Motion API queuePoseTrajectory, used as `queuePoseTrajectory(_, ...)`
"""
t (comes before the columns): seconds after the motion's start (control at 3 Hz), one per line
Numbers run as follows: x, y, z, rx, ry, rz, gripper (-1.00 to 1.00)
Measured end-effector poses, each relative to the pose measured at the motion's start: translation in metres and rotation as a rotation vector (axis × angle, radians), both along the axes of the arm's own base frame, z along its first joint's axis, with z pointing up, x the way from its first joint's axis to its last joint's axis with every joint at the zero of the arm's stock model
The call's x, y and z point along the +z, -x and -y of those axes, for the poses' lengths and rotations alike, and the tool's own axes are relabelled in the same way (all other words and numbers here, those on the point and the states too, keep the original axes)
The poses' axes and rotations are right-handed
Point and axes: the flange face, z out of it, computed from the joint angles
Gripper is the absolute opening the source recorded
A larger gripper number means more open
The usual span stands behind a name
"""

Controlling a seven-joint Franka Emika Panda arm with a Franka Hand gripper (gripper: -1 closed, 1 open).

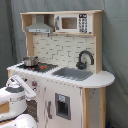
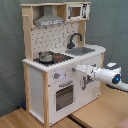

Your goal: Play with the kitchen

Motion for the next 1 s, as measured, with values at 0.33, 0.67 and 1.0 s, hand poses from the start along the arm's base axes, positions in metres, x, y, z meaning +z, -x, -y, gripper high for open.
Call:
queuePoseTrajectory(0.33,-0.003,-0.007,0.005,0.044,0.028,-0.014,1.0)
queuePoseTrajectory(0.67,-0.005,-0.03,0.006,0.026,0.079,-0.017,1.0)
queuePoseTrajectory(1.0,-0.009,-0.044,-0.008,0.039,0.062,-0.018,1.0)
